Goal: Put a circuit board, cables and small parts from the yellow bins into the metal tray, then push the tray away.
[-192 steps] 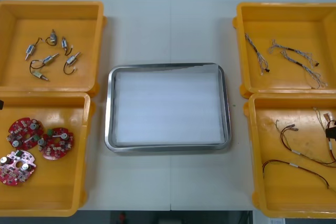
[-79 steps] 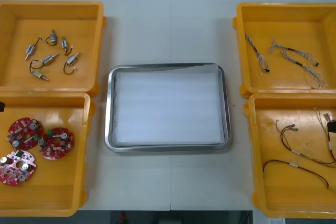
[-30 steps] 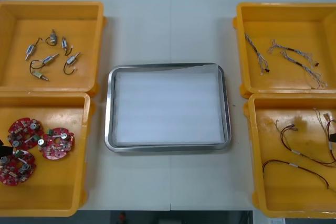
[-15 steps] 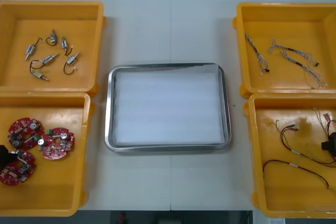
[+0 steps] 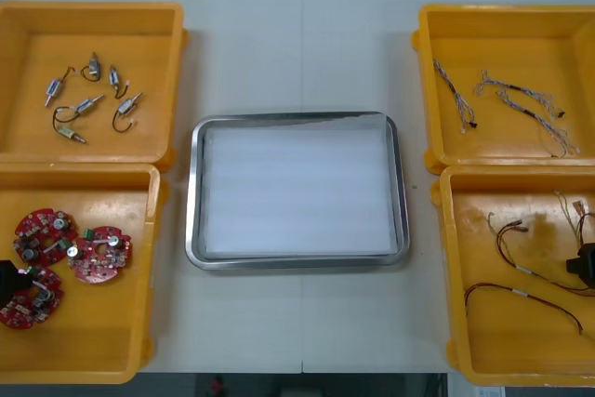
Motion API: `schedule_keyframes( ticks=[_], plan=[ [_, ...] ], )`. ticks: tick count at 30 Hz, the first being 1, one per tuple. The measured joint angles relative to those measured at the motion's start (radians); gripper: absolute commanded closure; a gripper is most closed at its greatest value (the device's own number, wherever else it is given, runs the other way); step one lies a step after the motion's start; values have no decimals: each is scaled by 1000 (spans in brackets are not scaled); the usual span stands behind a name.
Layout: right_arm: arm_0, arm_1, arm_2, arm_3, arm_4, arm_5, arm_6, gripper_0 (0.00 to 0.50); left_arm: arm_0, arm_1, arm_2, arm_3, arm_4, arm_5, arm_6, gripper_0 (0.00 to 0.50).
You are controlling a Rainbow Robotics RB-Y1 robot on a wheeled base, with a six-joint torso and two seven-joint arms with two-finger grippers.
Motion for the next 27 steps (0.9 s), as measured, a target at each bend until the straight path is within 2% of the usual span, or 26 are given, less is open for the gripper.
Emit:
schedule_keyframes(
  ticks=[1, 2, 3, 4, 5, 22, 23, 24, 25, 27],
  plan=[
    [3, 0, 2, 0, 0, -9, 0, 0, 0, 0, 0, 0, 0, 0, -4, 0],
    [5, 0, 5, 0, 0, -18, 0, 0, 0, 0, 0, 0, 0, -1, -5, 72],
    [7, 0, 8, 0, 0, -24, 0, 0, 0, 0, 0, 0, 0, -2, -5, 165],
    [8, 0, 10, 0, 0, -28, 0, 0, 0, 0, 0, 0, 0, -2, -5, 432],
    [9, 0, 13, 0, 0, -29, 0, 0, 0, 0, 0, 0, -1, -3, -5, 500],
    [32, -10, 24, -1, -10, -76, 0, 0, 1, 24, 1, -5, 0, 11, -5, 500],
    [32, -11, 24, -1, -11, -77, 0, 162, 1, 27, 5, -11, 1, 30, -5, 500],
    [32, -11, 24, -1, -12, -77, 0, 431, 1, 29, 10, -18, 1, 51, -5, 500],
    [33, -11, 24, -1, -13, -78, 0, 500, 1, 32, 17, -28, 2, 73, -5, 500],
    [33, -12, 24, -1, -15, -78, 0, 500, 0, 34, 41, -51, 5, 119, -5, 500]
  ],
)
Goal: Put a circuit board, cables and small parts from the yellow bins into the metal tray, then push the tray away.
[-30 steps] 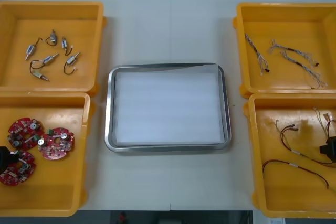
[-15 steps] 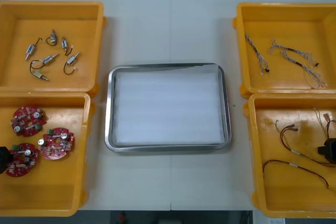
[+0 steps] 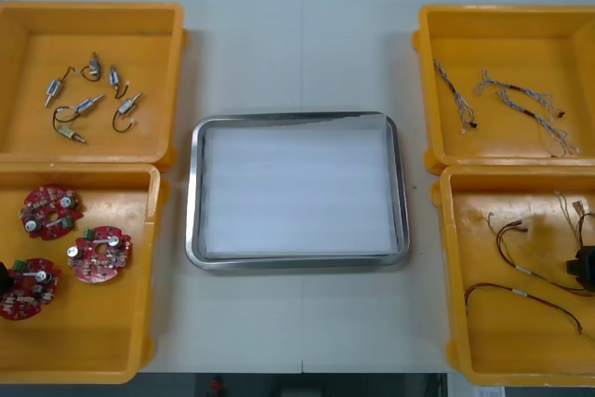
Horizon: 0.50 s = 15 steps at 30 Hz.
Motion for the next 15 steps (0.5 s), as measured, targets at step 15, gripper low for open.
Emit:
schedule_keyframes(
  ticks=[15],
  plan=[
    [3, -5, -31, -16, -46, 7, 0, 500, -156, 1, 122, -115, 11, 358, 0, 500]
  ],
)
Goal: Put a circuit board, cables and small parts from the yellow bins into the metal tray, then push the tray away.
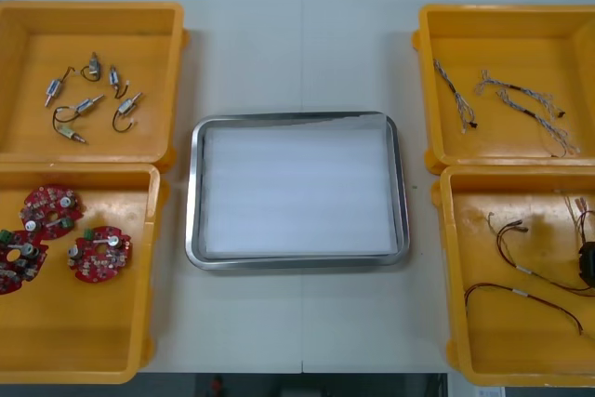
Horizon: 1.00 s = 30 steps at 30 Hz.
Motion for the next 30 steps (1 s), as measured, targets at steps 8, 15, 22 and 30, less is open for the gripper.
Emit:
schedule_keyframes(
  ticks=[8, 15, 22, 30],
  plan=[
    [-11, 0, -118, -171, -21, 268, 0, 500, -189, 0, -28, -118, -1, 196, 51, 500],
    [-48, -32, -185, -298, -40, 449, 0, 500, -349, 2, -174, -167, -1, 236, 252, 500],
    [-102, -85, -233, -375, -130, 604, -1, 500, -513, 3, -364, -202, 0, 249, 305, 500],
    [-201, -167, -260, -386, -232, 631, -14, 500, -691, -12, -547, -203, 0, 257, 377, 500]
  ],
)
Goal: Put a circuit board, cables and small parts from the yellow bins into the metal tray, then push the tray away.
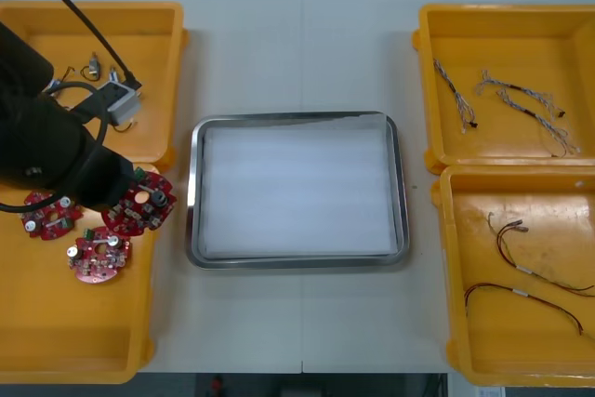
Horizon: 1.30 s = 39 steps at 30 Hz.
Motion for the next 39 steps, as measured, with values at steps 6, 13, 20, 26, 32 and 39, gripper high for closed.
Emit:
schedule_keyframes(
  ticks=[6, 13, 20, 26, 32, 39],
  plan=[
    [-67, -67, -1, -44, -75, 3, -8, 500, -118, -56, -136, 27, -12, 1, 193, 500],
    [-72, -119, 11, -91, -139, 3, -23, 500, -179, -131, -251, 76, -78, -45, 219, 500],
    [-72, -128, 50, -170, -142, 3, -44, 500, -220, -168, -384, 146, -149, -150, 219, 500],
    [-72, -128, 119, -251, -153, 3, -44, 500, -232, -187, -459, 207, -204, -232, 219, 500],
    [-73, -129, 199, -278, -178, 3, -44, 500, -232, -188, -517, 276, -237, -322, 219, 500],
    [-73, -130, 213, -309, -188, 3, -44, 500, -233, -188, -554, 327, -251, -364, 219, 500]
  ],
)
